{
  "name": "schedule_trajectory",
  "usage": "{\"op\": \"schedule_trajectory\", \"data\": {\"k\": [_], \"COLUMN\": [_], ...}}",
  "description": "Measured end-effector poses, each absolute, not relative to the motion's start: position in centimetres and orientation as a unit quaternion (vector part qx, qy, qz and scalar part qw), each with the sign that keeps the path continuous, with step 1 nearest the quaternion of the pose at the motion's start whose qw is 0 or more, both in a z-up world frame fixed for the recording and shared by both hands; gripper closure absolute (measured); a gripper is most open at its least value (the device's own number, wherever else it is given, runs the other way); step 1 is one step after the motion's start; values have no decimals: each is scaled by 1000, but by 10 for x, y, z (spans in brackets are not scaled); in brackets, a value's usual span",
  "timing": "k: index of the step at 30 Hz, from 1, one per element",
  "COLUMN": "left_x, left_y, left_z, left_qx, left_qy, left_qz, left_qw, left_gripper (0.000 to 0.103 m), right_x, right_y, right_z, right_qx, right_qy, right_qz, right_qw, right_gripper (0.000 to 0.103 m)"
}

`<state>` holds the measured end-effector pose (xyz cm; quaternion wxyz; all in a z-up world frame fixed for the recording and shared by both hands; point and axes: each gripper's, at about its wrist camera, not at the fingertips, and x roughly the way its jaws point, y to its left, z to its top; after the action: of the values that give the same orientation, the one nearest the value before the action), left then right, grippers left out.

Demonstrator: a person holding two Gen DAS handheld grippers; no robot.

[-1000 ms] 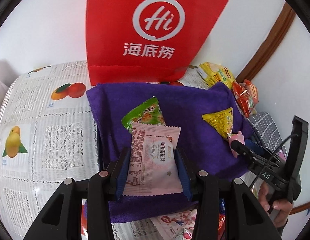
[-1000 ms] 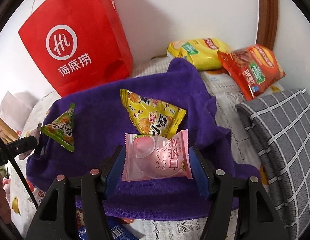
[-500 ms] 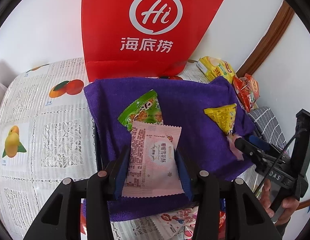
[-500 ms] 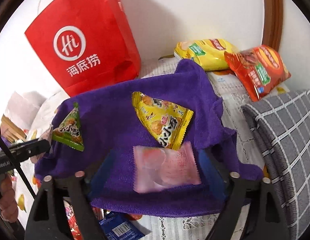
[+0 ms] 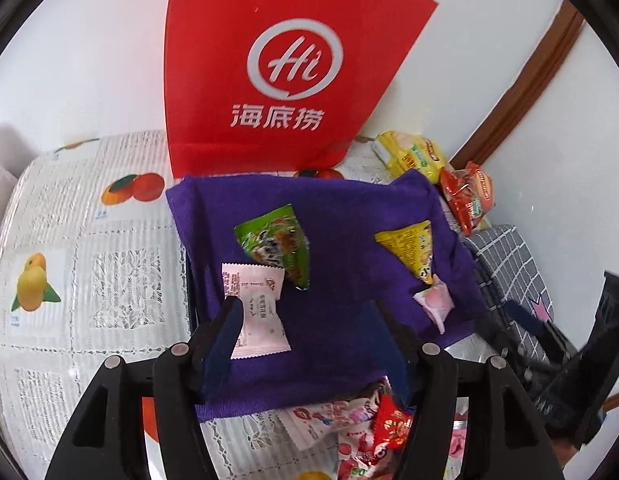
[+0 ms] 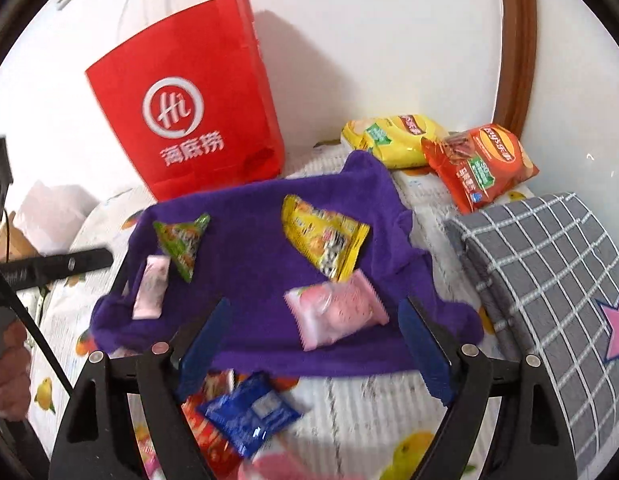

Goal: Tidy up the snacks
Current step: 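Lower the pink cakes onto the towel and open both tools, then withdraw the left tool to the pile while the right tool grasps a blue packet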

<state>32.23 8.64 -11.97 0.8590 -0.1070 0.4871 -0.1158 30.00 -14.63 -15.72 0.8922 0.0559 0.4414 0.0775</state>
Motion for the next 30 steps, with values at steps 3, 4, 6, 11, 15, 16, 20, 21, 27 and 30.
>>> {"op": "schedule_trajectory", "data": {"k": [3, 4, 6, 11, 15, 16, 20, 21, 27, 30], "left_x": [319, 317, 315, 306, 301, 300, 296, 295, 295, 294], "left_y": [85, 85, 85, 83, 77, 76, 76, 76, 81, 81], "left_z": [-114, -111, -105, -93, -89, -87, -81, -79, -75, -75], "left_qx": [-109, -109, -108, -109, -101, -100, -97, -97, -102, -100], "left_qy": [484, 482, 477, 468, 464, 463, 457, 454, 450, 450], "left_qz": [-124, -126, -130, -144, -154, -158, -164, -165, -164, -166], "left_qw": [859, 860, 862, 865, 866, 866, 869, 870, 872, 872], "left_gripper": [41, 41, 41, 38, 38, 38, 38, 38, 37, 37], "right_x": [285, 281, 275, 265, 263, 263, 267, 267, 274, 278], "right_y": [-136, -132, -125, -110, -98, -97, -90, -90, -97, -101], "right_z": [-161, -164, -168, -180, -188, -190, -202, -204, -212, -216], "right_qx": [60, 56, 49, 33, 4, 1, -22, -27, -8, 9], "right_qy": [456, 459, 465, 489, 501, 504, 525, 526, 533, 540], "right_qz": [95, 100, 102, 125, 135, 134, 132, 132, 135, 141], "right_qw": [883, 881, 878, 862, 855, 853, 841, 840, 835, 829], "right_gripper": [25, 25, 25, 28, 30, 30, 34, 35, 35, 35]}}
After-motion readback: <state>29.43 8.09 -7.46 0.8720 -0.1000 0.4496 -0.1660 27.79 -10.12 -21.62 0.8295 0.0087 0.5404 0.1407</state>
